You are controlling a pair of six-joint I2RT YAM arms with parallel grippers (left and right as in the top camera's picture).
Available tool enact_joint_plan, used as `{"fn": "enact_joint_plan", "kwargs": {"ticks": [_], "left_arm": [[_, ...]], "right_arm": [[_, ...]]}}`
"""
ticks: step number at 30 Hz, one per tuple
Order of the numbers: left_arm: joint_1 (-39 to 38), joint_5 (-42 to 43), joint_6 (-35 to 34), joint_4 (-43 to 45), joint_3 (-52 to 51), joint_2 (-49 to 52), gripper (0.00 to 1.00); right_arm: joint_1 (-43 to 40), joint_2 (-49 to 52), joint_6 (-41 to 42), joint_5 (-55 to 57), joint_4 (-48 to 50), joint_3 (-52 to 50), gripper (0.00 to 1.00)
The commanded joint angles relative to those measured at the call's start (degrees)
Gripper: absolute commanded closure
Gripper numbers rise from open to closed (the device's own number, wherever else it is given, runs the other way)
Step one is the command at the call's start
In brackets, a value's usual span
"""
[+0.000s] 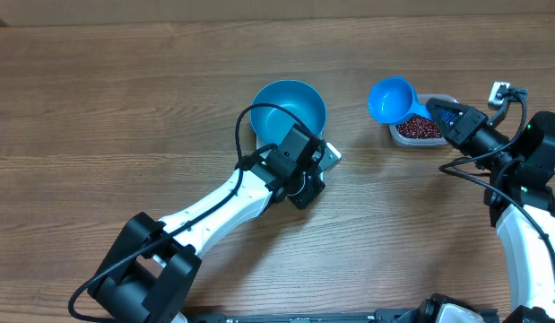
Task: Scoop item into bowl and weigh 150g on scale
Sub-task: 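Move the left gripper down to the scale's front buttons, then press the scale's TARE button with the left gripper fingertip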
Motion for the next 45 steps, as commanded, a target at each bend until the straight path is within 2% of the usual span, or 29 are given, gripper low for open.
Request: {"fn": "enact_joint_plan", "kwargs": {"ticks": [1,7,15,19,23,29,34,45], "left_arm": [[-0.2,-4.8,-3.1,1.5,-0.6,0.3,0.95],[-0.1,-6.9,-6.4,3.9,-1.4,0.3,0.96],[-0.5,-6.2,-6.5,1.3,-1.7,-1.0,0.95],[-2.5,-6.6,-6.1,1.1,-4.6,-5.2,0.96],[-4.3,-7.6,-8.6,5.6,-10.8,-12.1,0.96],[-3.5,-8.2,-11.1,18.6,-21.2,-20.8,0.96],[-3.2,-14.6,-12.2,23.5,-22.4,-18.3,0.96],[-2.6,-18.0,-10.8,29.3,-22.4,-12.1,0.96]], "right_arm": [[-0.2,-0.3,-1.7,-0.5,-0.3,1.1,0.96],[-0.2,-0.3,-1.9,-0.3,-1.2,1.1,0.96],[-0.2,-0.3,-1.9,-0.3,-1.2,1.1,0.96],[-0.2,-0.3,-1.9,-0.3,-1.2,1.1,0.96],[-0.2,-0.3,-1.9,-0.3,-1.2,1.1,0.96],[-0.2,-0.3,-1.9,-0.3,-1.2,1.1,0.96],[-0.2,-0.3,-1.9,-0.3,-1.2,1.1,0.96],[-0.2,-0.3,-1.9,-0.3,-1.7,1.1,0.96]]}}
